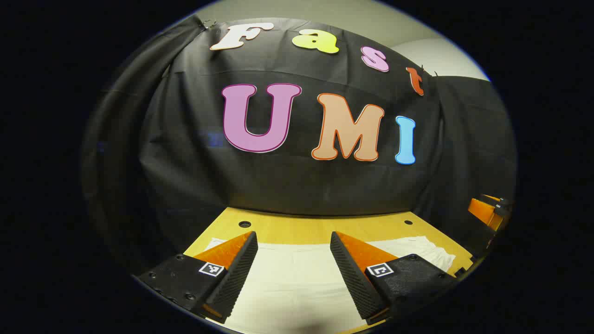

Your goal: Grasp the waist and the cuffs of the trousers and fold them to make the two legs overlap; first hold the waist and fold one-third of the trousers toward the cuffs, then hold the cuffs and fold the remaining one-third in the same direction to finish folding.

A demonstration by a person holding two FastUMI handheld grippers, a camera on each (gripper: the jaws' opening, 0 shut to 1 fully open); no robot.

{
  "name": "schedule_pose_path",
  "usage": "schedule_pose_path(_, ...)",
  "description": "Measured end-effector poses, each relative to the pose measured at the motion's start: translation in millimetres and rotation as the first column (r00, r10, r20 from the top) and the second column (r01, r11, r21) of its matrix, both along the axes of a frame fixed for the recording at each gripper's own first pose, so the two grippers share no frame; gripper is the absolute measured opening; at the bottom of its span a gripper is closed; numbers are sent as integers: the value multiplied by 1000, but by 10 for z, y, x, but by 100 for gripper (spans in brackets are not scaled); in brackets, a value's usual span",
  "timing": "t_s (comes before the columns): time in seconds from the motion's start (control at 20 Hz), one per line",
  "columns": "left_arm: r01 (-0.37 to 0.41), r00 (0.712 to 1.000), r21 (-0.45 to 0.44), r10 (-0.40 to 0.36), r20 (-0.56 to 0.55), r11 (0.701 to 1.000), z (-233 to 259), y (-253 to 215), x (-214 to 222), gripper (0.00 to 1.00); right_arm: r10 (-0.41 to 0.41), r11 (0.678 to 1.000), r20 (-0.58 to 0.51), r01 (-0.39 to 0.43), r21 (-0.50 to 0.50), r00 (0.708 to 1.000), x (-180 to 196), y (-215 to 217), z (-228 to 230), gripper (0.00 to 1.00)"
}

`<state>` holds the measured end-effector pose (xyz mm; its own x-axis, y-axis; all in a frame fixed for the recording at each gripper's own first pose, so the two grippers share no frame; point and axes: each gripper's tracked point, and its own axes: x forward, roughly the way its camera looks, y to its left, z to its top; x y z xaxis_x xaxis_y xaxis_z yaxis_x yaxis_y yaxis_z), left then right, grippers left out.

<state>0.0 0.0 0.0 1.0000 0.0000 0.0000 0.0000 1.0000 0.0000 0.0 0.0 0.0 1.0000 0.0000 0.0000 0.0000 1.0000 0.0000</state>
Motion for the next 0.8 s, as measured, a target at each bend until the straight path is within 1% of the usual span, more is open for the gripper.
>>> schedule_pose_path(0.25,-5,1000,-13,5,0,1000,-47,-85,5,95,0,1000,0,0,0,1000,0,0,0,96)
schedule_pose_path(0.55,-22,1000,-7,22,-5,1000,-80,-53,14,95,0,1000,0,0,0,1000,0,0,0,96)
schedule_pose_path(0.8,-18,1000,0,18,-8,1000,-85,-78,40,95,-5,1000,11,5,-2,1000,29,-26,17,96)
